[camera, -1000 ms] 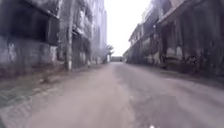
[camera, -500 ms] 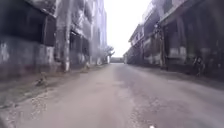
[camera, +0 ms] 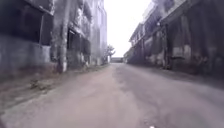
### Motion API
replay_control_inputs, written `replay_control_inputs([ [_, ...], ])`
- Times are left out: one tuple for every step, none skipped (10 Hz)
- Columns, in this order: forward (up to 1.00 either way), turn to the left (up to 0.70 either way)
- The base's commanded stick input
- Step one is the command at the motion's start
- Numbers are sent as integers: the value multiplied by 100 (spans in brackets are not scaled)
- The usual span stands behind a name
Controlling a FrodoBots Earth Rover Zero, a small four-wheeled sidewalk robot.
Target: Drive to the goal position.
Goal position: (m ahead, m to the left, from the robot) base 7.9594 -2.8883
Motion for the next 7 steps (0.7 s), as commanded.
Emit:
replay_control_inputs([
  [50,0],
  [50,0],
  [50,0],
  [50,0],
  [50,0],
  [50,0],
  [50,0],
])
